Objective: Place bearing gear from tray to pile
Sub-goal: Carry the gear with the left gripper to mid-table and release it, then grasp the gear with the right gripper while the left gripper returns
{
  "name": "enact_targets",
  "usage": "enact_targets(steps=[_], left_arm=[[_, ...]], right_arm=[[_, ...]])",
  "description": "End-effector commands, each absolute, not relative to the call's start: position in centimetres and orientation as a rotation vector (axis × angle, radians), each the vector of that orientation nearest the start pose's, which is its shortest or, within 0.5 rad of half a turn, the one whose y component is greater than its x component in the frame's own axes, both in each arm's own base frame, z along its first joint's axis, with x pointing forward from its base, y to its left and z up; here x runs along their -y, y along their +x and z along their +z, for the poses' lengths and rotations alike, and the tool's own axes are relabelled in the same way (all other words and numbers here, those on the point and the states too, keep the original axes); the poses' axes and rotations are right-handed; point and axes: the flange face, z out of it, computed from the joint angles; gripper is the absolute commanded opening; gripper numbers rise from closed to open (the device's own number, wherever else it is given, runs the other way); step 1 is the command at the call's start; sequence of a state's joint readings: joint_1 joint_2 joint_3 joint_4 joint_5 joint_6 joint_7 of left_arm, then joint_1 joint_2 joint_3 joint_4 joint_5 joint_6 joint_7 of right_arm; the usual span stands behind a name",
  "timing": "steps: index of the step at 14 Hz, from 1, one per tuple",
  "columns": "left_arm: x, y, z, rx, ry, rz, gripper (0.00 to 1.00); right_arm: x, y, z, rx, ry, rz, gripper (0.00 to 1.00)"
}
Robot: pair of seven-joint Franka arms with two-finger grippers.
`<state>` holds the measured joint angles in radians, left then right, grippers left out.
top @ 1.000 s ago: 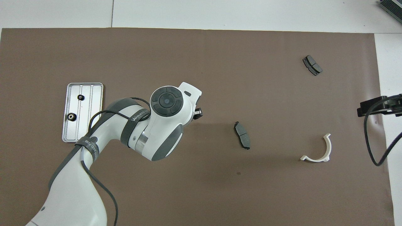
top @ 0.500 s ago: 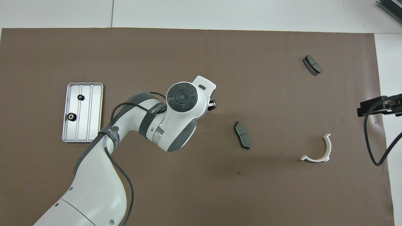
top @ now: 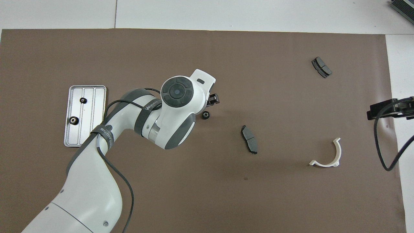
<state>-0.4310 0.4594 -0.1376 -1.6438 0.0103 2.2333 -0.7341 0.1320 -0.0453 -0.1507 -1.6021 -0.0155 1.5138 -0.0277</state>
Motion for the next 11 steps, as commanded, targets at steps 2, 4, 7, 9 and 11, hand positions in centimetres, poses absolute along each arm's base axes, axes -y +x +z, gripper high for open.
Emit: enact_targets(steps=[2,4,7,9,11], left_arm=[[24.0,62.2,39.0,0.224,-3.190,-0.024,0.88],[18.1,63.7,38.6,0.170,-3.177,-0.007,0.84],[9.9,64.9,38.1,-0.046,-3.142,-0.004,0.81],[5.6,65.2,37.6,-0.162,-3.093,-0.014,0.80],[2.2,64.9,36.7,-0.181,-3.088,-0.013,0.79]], right_arm=[[-1.5,54.3,61.6,0.086,-3.089,0.022,1.00],[-6.6,56.2,59.0,0.101,-3.097,0.002,1.00],[-15.0,59.0,54.2,0.003,-3.103,-0.037,1.00],[-20.9,61.1,49.5,-0.166,-3.082,-0.026,1.00],[-26.0,62.2,45.5,-0.167,-3.086,-0.070,1.00]])
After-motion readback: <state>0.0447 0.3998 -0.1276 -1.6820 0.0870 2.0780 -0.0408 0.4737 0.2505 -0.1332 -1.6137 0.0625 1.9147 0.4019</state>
